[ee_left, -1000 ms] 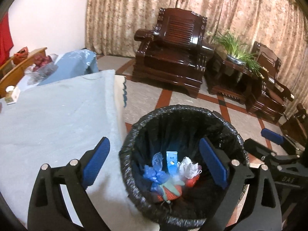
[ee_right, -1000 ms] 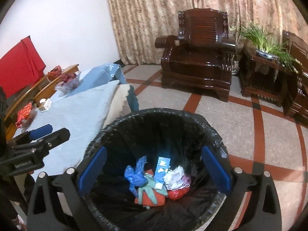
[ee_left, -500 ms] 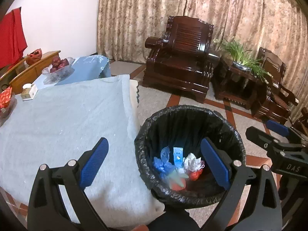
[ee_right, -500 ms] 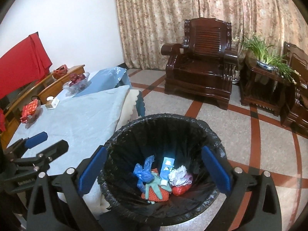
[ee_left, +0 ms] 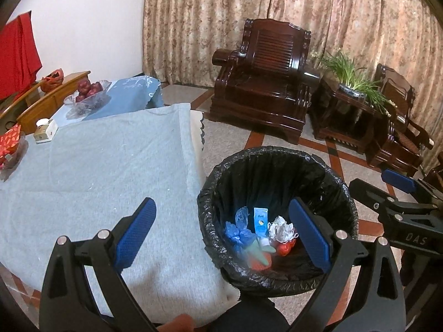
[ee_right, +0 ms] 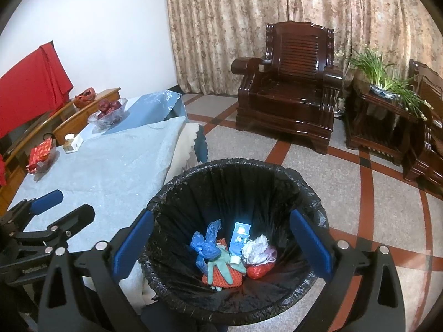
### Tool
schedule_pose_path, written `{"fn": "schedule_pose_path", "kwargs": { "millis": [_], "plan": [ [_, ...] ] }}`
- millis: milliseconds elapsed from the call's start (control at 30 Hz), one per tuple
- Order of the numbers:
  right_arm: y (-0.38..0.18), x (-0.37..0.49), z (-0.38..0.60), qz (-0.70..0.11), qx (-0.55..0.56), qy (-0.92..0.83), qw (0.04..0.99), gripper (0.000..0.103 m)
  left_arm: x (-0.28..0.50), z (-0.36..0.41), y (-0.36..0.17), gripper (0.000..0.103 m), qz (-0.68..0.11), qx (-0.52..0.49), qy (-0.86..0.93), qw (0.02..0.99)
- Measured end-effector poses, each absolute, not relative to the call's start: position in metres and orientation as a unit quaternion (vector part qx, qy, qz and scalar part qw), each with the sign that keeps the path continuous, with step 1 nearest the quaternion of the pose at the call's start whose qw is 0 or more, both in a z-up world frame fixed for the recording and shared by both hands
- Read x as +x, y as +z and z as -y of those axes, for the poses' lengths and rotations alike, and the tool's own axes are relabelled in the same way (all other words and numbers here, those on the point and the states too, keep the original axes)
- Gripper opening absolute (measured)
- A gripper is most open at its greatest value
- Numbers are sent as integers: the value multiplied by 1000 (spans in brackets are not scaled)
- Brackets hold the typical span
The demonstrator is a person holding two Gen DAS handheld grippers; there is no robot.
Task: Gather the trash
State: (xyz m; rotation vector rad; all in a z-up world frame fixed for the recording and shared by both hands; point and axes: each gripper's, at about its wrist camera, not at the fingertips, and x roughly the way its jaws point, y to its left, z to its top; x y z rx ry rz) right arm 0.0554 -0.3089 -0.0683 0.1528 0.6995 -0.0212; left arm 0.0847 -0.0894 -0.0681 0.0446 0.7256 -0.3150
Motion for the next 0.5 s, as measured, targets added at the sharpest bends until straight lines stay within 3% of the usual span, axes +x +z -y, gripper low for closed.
{"fn": "schedule_pose_path", "kwargs": {
  "millis": [500],
  "plan": [
    [-65, 53, 306, -328, 70, -12, 942, 97, 77, 85, -58, 94, -342, 17, -140, 929]
  ]
}}
